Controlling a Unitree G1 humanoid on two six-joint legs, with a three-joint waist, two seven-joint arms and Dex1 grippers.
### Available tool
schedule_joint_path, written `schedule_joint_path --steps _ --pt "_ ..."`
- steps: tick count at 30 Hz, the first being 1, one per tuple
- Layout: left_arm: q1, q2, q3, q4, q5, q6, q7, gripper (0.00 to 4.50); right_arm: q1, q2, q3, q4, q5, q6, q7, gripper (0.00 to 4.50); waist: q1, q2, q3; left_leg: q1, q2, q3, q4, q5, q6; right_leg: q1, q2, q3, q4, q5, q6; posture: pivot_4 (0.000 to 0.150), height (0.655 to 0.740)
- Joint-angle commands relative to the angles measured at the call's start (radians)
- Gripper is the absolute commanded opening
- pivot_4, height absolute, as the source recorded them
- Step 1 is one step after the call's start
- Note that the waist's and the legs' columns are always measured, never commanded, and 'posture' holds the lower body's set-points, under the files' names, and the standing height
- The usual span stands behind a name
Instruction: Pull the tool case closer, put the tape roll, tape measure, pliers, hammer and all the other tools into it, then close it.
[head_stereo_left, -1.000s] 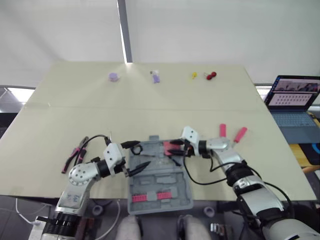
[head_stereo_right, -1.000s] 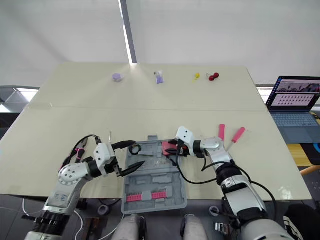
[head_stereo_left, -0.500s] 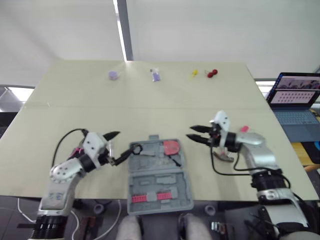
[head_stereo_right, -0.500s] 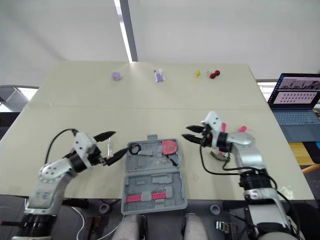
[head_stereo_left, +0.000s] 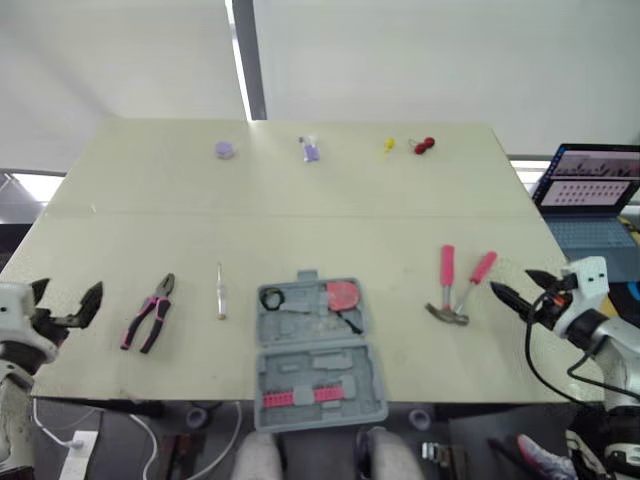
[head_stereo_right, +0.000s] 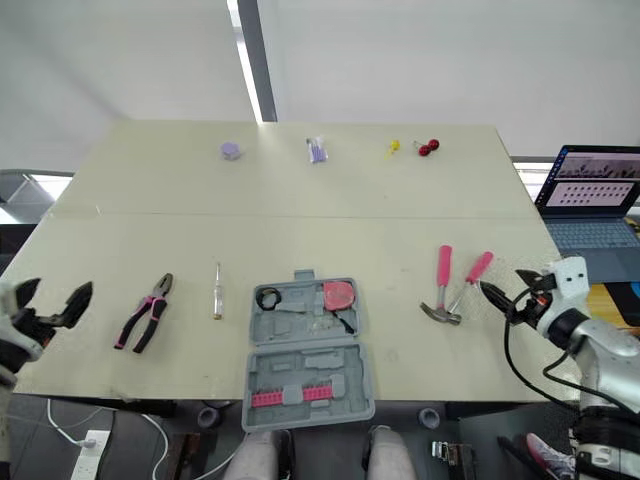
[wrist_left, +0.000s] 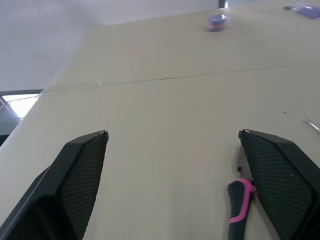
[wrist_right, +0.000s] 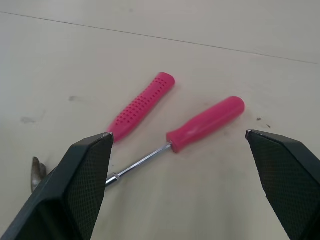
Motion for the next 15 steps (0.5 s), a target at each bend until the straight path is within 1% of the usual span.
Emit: schedule_joint_path --steps 1,6,10,15 --pt "-0.021 0.006 0.066 0.053 0.005 -0.014 0.102 4.5 -0.004 0.006 -0.05 0.069 0.002 -0.106 -0.069 4.47 0.0 0.0 0.0 0.0 0.0 0.0 0.0 0.0 0.0 0.0 0.0 0.0 0.0 0.0 0.0 0.15 0.74" --pt "-0.031 0.007 0.096 0.161 0.033 -0.052 0.212 4.5 -0.018 0.015 -0.063 0.172 0.008 -0.201 -0.128 4.47 -0.001 -0.001 0.0 0.0 0.0 0.001 0.0 0.0 0.0 0.0 0.0 0.0 0.0 0.0 0.0 0.15 0.74" --pt "-0.028 0.005 0.089 0.191 0.024 -0.067 0.225 4.5 -0.015 0.032 -0.068 0.216 0.013 -0.25 -0.161 4.47 -0.002 -0.003 0.0 0.0 0.0 0.001 0.0 -0.001 0.0 0.0 0.0 0.0 0.0 0.0 0.001 0.15 0.74" --pt "-0.035 0.004 0.081 0.224 0.017 -0.073 0.236 4.5 -0.012 0.047 -0.06 0.227 0.017 -0.27 -0.171 4.47 -0.002 -0.003 0.0 0.0 0.0 0.002 0.0 -0.002 -0.001 0.0 -0.001 0.001 -0.001 0.0 0.001 0.15 0.74"
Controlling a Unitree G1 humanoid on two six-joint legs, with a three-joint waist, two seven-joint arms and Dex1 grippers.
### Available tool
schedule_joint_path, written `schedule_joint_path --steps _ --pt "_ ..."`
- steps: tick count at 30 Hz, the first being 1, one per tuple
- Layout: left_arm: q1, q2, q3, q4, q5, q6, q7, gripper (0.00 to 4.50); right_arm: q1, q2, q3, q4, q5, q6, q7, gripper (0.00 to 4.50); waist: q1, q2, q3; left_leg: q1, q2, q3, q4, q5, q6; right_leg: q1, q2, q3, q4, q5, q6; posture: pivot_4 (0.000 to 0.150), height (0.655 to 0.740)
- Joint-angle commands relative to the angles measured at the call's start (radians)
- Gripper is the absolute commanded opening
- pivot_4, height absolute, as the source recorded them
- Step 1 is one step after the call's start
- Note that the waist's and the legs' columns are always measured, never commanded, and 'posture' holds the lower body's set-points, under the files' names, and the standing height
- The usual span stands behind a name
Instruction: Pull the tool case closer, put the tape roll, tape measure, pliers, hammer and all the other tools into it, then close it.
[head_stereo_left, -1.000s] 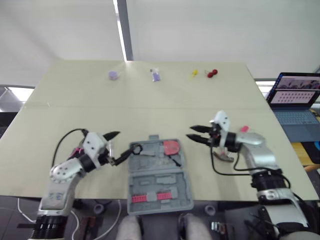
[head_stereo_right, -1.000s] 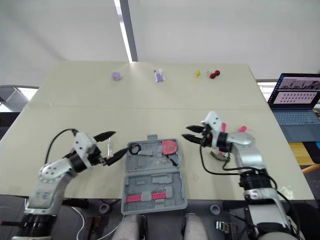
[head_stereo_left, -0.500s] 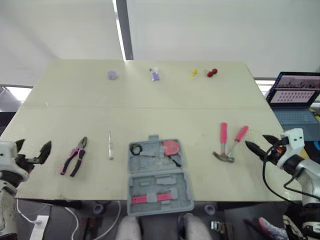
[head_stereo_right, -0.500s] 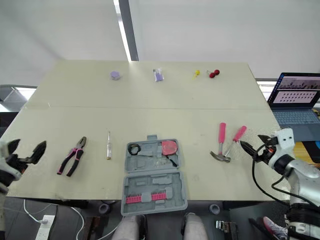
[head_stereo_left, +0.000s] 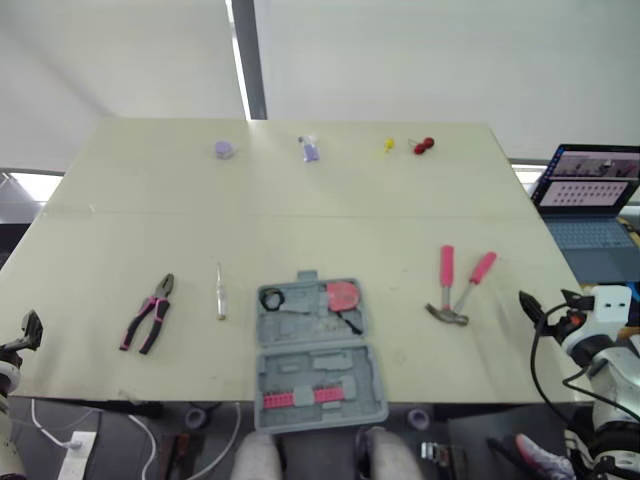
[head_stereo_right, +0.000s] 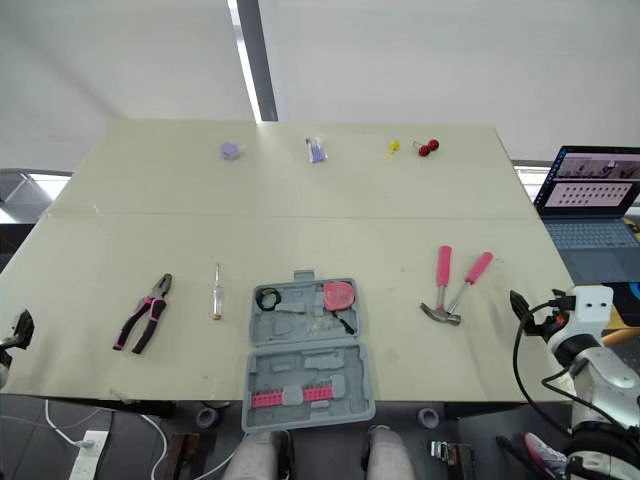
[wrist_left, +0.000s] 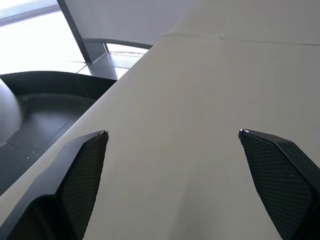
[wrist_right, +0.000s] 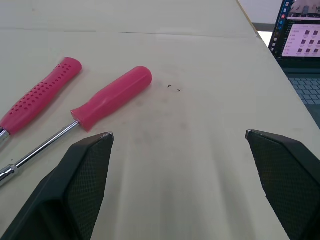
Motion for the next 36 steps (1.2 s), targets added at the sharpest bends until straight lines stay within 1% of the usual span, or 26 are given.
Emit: schedule_joint_path --steps 1,4,7,11,14,15,17,18,21,26,32,36 --pt "-0.008 0.006 0.015 0.015 -0.01 -0.02 0.015 4.5 -0.003 -0.008 -0.02 -0.006 0.018 -0.033 -0.013 4.47 0.0 0.0 0.0 0.0 0.0 0.0 0.0 0.0 0.0 0.0 0.0 0.0 0.0 0.0 0.0 0.15 0.74" --pt "-0.011 0.005 0.005 0.02 -0.01 -0.028 0.007 4.5 -0.013 -0.012 -0.017 0.002 0.022 -0.035 -0.005 4.47 0.0 0.0 0.0 0.0 0.0 0.0 0.0 0.0 0.0 0.0 0.0 0.0 0.0 0.0 0.0 0.15 0.74" --pt "-0.004 -0.006 -0.021 -0.016 -0.029 -0.03 -0.042 4.5 -0.01 -0.015 0.011 -0.044 0.034 0.0 0.051 4.47 0.0 0.0 0.0 0.0 0.0 0.0 0.0 0.0 0.0 0.0 0.0 0.0 -0.001 0.0 0.0 0.15 0.74" --pt "0.02 -0.027 -0.077 -0.145 -0.049 0.067 -0.063 4.5 -0.017 -0.016 0.073 -0.209 0.072 0.102 0.139 4.47 -0.002 0.0 0.0 0.0 0.0 0.0 0.0 0.0 0.0 0.0 -0.001 0.001 0.0 0.0 0.0 0.15 0.74" --pt "0.033 -0.055 -0.158 -0.303 -0.045 0.154 -0.058 4.5 -0.048 -0.014 0.193 -0.406 0.103 0.216 0.232 4.47 -0.002 0.0 0.0 0.0 0.0 0.0 0.0 0.0 0.0 0.0 -0.001 0.001 0.001 0.001 0.001 0.15 0.74" --pt "0.036 -0.06 -0.187 -0.336 -0.034 0.178 -0.055 4.5 -0.06 -0.013 0.236 -0.465 0.111 0.251 0.262 4.47 -0.002 0.0 0.0 0.0 0.0 0.0 0.0 0.0 0.0 0.0 -0.001 0.001 0.001 0.001 0.002 0.15 0.74" --pt "0.036 -0.065 -0.215 -0.369 -0.023 0.211 -0.048 4.5 -0.074 -0.016 0.281 -0.525 0.117 0.296 0.29 4.47 0.0 0.0 0.0 0.0 0.0 0.0 0.0 0.0 0.0 0.0 0.0 0.001 0.002 0.001 0.002 0.15 0.74" --pt "0.033 -0.067 -0.234 -0.381 -0.021 0.235 -0.046 4.5 -0.091 -0.02 0.337 -0.577 0.113 0.328 0.323 4.47 0.002 0.0 0.0 0.0 0.0 -0.001 0.0 0.0 0.0 0.0 0.0 0.0 0.002 0.001 0.002 0.15 0.74" --pt "0.002 -0.069 -0.286 -0.385 -0.008 0.289 -0.04 4.5 -0.177 -0.024 0.484 -0.676 0.106 0.386 0.429 4.47 0.001 0.0 0.0 0.0 0.0 -0.001 0.0 0.0 0.001 0.0 0.0 0.0 0.002 0.001 0.002 0.15 0.74" --pt "-0.046 -0.049 -0.337 -0.351 0.026 0.336 -0.049 4.5 -0.309 0.005 0.604 -0.738 0.095 0.411 0.502 4.47 0.003 0.0 0.0 0.0 -0.001 -0.001 0.001 -0.001 0.001 -0.001 -0.001 0.0 0.002 0.0 0.001 0.15 0.74" --pt "-0.078 -0.041 -0.382 -0.315 0.049 0.375 -0.069 4.5 -0.401 0.044 0.686 -0.778 0.07 0.402 0.537 4.47 0.002 0.0 0.0 -0.001 -0.001 -0.001 0.001 -0.001 0.002 -0.001 -0.001 -0.001 0.002 0.001 0.002 0.15 0.74" --pt "-0.084 -0.035 -0.392 -0.308 0.051 0.402 -0.089 4.5 -0.433 0.065 0.704 -0.802 0.073 0.412 0.542 4.47 0.002 0.0 0.0 -0.001 -0.001 -0.001 0.001 -0.001 0.002 -0.002 -0.001 -0.001 0.003 0.001 0.002 0.15 0.74"
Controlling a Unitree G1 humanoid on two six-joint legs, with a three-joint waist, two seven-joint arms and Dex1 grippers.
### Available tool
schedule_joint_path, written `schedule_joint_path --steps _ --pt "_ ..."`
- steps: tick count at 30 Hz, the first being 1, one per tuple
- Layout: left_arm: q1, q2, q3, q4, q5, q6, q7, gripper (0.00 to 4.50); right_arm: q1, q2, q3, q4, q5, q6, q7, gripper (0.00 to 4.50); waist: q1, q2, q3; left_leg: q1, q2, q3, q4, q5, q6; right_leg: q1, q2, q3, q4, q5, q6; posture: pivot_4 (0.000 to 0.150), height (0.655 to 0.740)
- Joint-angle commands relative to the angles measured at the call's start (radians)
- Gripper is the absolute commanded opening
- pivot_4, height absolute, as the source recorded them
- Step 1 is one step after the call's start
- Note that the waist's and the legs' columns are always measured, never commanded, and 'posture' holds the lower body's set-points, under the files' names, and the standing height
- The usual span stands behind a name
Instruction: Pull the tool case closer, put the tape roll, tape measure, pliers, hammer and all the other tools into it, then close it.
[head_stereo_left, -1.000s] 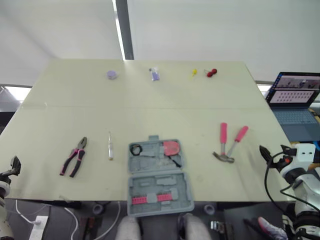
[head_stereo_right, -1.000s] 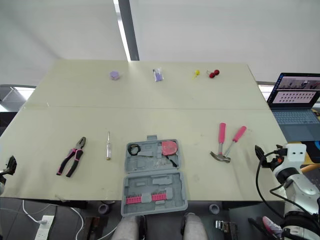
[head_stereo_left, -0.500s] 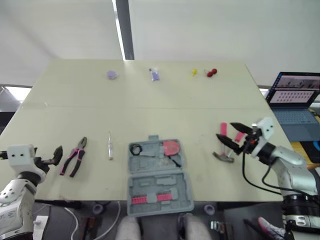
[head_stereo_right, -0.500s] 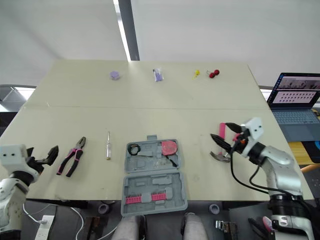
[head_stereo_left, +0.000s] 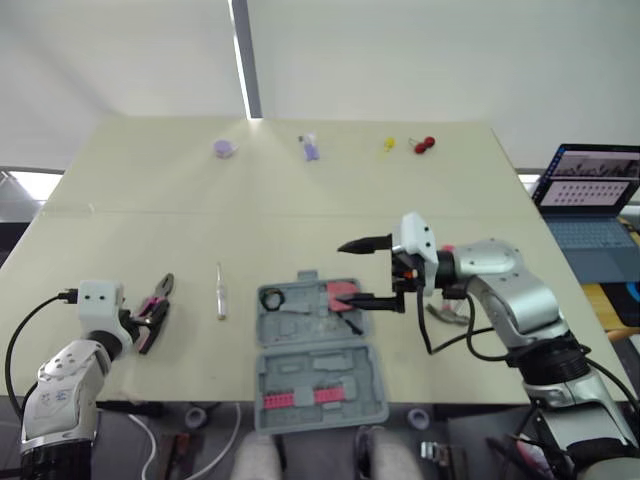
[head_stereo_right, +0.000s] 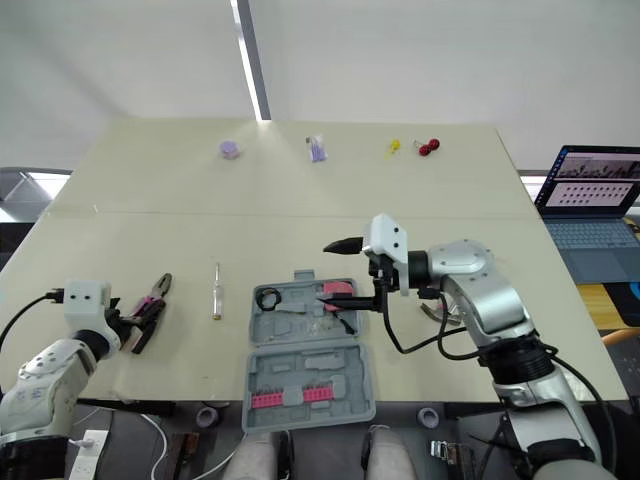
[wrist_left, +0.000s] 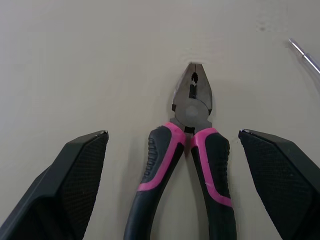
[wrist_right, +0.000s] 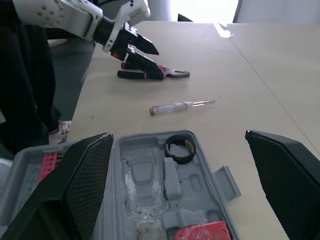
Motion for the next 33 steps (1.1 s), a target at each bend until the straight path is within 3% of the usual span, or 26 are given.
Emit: schedule_joint_path --steps 1,20,23,25,26,33 --pt "-0.012 0.022 0.002 -0.003 0.005 0.013 -0.019 4.5 -0.036 0.009 -0.007 -0.051 0.011 0.0 0.013 4.47 0.001 0.0 0.0 0.0 0.0 0.0 0.0 0.0 0.0 0.0 0.0 0.0 0.0 0.0 0.0 0.15 0.74" --pt "-0.074 0.071 -0.059 0.102 0.025 0.115 -0.12 4.5 -0.053 0.018 -0.005 -0.064 0.005 0.008 0.024 4.47 0.0 0.0 0.0 -0.001 0.0 0.0 0.0 0.0 0.0 -0.001 0.0 0.0 0.0 0.001 0.001 0.15 0.74" --pt "-0.069 0.068 -0.058 0.103 0.023 0.11 -0.124 3.66 -0.057 0.018 -0.008 -0.056 0.005 0.006 0.024 4.5 0.001 0.0 0.0 -0.001 0.0 0.0 0.0 0.0 0.0 -0.001 -0.001 0.0 0.0 0.001 0.001 0.15 0.74" --pt "-0.067 0.066 -0.056 0.101 0.022 0.108 -0.125 2.68 -0.058 0.018 -0.009 -0.054 0.005 0.004 0.024 4.5 0.001 0.0 0.0 -0.001 -0.001 0.0 0.0 0.0 0.0 -0.001 -0.002 0.0 0.0 0.001 0.001 0.15 0.74" --pt "-0.067 0.065 -0.055 0.101 0.023 0.107 -0.125 2.48 -0.058 0.019 -0.011 -0.052 0.005 0.003 0.023 4.5 0.001 0.0 0.0 -0.001 -0.001 0.0 0.0 0.0 0.0 -0.001 -0.002 0.0 0.0 0.001 0.001 0.15 0.74" --pt "-0.076 0.072 -0.061 0.114 0.037 0.092 -0.125 2.48 -0.056 0.027 -0.013 -0.03 0.003 -0.006 0.022 4.5 0.001 0.0 0.0 -0.001 -0.004 0.0 -0.001 0.0 0.001 -0.001 -0.005 0.0 0.0 0.001 0.002 0.15 0.74"
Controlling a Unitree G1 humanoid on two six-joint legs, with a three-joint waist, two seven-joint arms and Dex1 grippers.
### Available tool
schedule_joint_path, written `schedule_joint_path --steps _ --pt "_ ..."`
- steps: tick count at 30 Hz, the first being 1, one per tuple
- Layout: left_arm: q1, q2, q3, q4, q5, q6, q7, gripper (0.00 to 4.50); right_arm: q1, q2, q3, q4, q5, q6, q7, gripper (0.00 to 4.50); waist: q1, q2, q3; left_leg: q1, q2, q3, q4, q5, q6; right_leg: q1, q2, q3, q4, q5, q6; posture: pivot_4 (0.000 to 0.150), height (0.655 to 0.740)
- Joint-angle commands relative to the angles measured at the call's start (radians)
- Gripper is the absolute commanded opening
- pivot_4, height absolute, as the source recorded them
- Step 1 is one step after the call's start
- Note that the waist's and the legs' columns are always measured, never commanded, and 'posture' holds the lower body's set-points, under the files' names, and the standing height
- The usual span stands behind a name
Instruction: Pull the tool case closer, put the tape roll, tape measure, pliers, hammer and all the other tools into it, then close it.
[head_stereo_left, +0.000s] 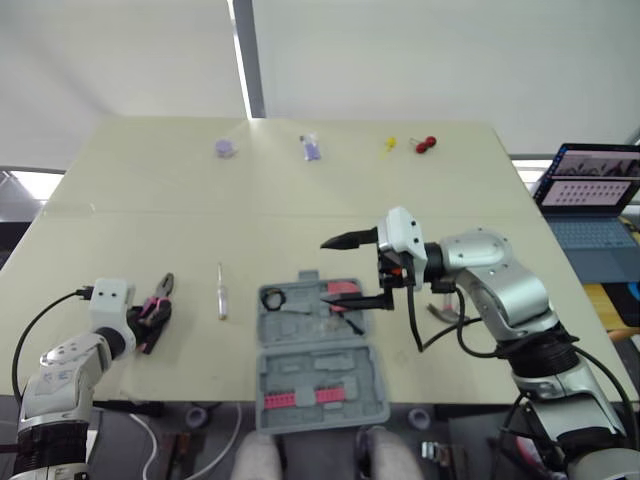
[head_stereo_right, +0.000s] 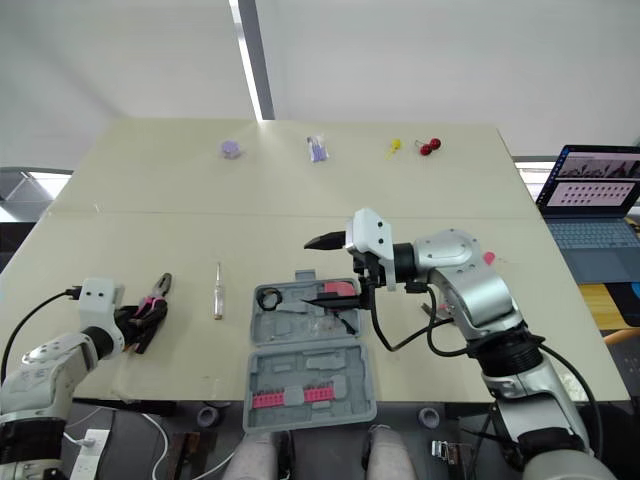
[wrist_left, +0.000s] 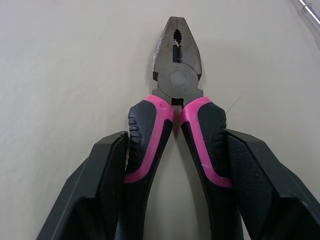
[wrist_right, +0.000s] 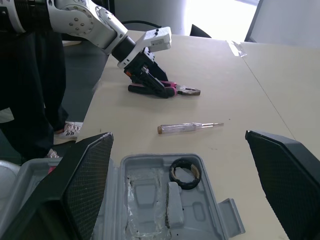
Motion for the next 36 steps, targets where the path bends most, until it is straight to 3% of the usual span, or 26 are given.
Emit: schedule_joint_path --steps 1,10,17,22,26,36 --pt "0.001 0.006 -0.01 0.013 0.013 -0.013 -0.014 2.48 -0.017 0.004 -0.019 -0.009 0.01 -0.014 0.009 4.5 0.0 0.0 0.0 0.0 0.0 0.0 0.0 0.0 0.0 0.0 0.0 0.0 0.0 0.0 0.0 0.15 0.74" --pt "-0.084 0.147 0.006 -0.027 -0.003 -0.121 -0.182 2.48 -0.029 0.027 -0.06 0.035 0.026 0.007 -0.029 4.5 0.0 -0.005 0.002 -0.004 0.0 -0.002 0.0 0.001 0.001 -0.005 0.0 -0.002 0.001 0.0 0.0 0.15 0.74" --pt "-0.234 0.229 -0.174 -0.108 -0.02 -0.241 -0.499 2.48 -0.09 -0.007 -0.043 0.028 0.021 0.115 -0.017 4.5 0.002 -0.004 0.003 -0.014 -0.004 -0.001 0.002 0.005 0.001 -0.012 -0.003 -0.002 0.004 0.001 0.002 0.15 0.74" --pt "-0.376 0.186 -0.375 -0.123 0.013 -0.277 -0.661 2.48 -0.135 -0.063 0.039 0.016 -0.062 0.152 0.005 4.5 0.002 -0.004 0.003 -0.015 -0.004 -0.001 0.002 0.008 0.006 -0.012 -0.002 -0.002 0.004 0.002 0.004 0.15 0.74" --pt "-0.456 0.12 -0.512 -0.122 0.062 -0.302 -0.723 2.48 -0.17 -0.075 0.108 0.01 -0.144 0.191 -0.02 4.5 0.001 -0.004 0.003 -0.016 -0.004 -0.001 0.002 0.009 0.005 -0.012 0.0 -0.002 0.006 0.005 0.015 0.15 0.74" --pt "-0.54 0.0 -0.589 -0.096 0.079 -0.319 -0.76 2.48 -0.161 -0.108 0.203 -0.053 -0.222 0.285 0.001 4.5 0.003 -0.004 0.006 -0.017 -0.004 -0.002 0.006 0.009 0.006 -0.012 0.0 -0.002 0.01 0.004 0.016 0.15 0.74"
